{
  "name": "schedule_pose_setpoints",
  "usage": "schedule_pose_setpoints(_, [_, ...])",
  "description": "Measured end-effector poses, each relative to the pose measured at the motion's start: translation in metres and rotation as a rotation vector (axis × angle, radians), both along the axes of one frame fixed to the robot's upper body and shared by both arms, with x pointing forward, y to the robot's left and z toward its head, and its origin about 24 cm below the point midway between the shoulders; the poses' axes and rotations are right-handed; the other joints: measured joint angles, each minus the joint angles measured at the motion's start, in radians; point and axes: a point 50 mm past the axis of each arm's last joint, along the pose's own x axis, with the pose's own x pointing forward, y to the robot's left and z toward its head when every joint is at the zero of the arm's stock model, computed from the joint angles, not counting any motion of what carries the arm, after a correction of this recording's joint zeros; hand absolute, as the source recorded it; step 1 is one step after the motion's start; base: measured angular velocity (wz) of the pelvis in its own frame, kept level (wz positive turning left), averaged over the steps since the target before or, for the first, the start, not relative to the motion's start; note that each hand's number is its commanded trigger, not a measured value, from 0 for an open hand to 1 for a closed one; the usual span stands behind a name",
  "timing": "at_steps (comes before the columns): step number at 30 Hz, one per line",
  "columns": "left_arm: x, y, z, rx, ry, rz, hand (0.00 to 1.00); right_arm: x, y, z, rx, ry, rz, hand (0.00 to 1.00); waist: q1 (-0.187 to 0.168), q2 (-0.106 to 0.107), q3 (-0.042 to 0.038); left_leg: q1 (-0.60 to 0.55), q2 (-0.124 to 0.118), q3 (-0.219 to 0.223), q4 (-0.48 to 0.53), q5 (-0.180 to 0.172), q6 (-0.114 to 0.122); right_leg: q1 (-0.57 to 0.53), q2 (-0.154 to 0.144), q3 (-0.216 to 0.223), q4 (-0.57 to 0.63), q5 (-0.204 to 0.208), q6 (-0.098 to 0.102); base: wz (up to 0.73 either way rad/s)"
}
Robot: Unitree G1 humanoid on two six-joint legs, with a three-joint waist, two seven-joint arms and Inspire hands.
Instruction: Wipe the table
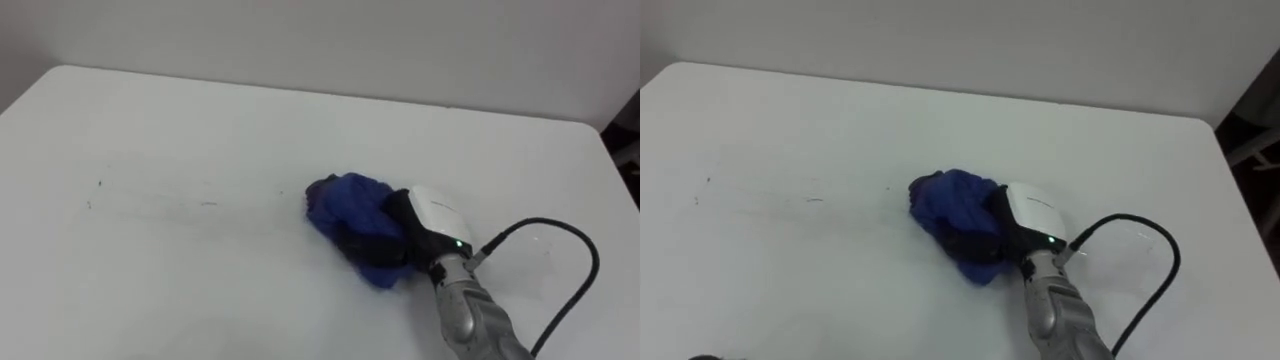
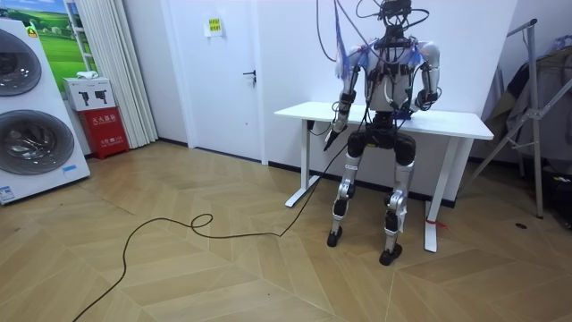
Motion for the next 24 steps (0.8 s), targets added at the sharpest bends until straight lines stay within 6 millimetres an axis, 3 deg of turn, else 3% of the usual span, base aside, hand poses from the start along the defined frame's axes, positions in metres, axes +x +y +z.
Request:
schedule_pose_setpoints(6, [0.005, 0.008, 0.006, -0.003, -0.044, 0.007, 0.0, -0.003, -0.023, 0.013, -0.005, -0.012, -0.047, 0.0, -0.034, 0.007, 0.0039, 0.0, 0.001, 0.025, -0.005, 0.0, 0.0, -0.018, -0.001, 0.028, 0.015, -0.001, 0.002, -0.12])
schedule_pose_setpoints(10, [0.001, 0.012, 0.008, -0.003, -0.04, -0.007, 0.0, -0.001, -0.052, 0.023, -0.047, -0.02, -0.147, 0.0, -0.049, 0.006, 0.003, -0.001, 0.001, 0.041, -0.013, 0.0, 0.001, -0.033, 0.0, 0.044, 0.019, -0.001, 0.002, -0.12])
schedule_pose_setpoints(11, [-0.001, 0.012, 0.007, -0.007, -0.035, -0.009, 0.0, -0.001, -0.06, 0.03, -0.063, -0.04, -0.169, 0.0, -0.051, 0.012, 0.0074, 0.0, 0.001, 0.046, -0.014, 0.0, 0.001, -0.035, 0.0, 0.051, 0.02, -0.001, 0.001, -0.12])
schedule_pose_setpoints(13, [-0.007, 0.015, 0.006, -0.016, -0.022, 0.004, 0.0, 0.001, -0.069, 0.039, -0.072, -0.071, -0.201, 0.0, -0.067, 0.014, 0.0088, 0.001, 0.001, 0.05, -0.014, 0.0, 0.001, -0.036, 0.0, 0.057, 0.021, -0.001, 0.001, -0.03])
schedule_pose_setpoints(24, [-0.025, 0.036, 0.015, 0.001, -0.047, 0.087, 0.0, -0.009, -0.125, 0.062, -0.088, -0.146, -0.43, 0.0, -0.116, -0.02, 0.0098, 0.013, 0.001, 0.083, -0.014, 0.0, 0.002, -0.042, -0.001, 0.082, 0.019, -0.001, 0.002, -0.05])
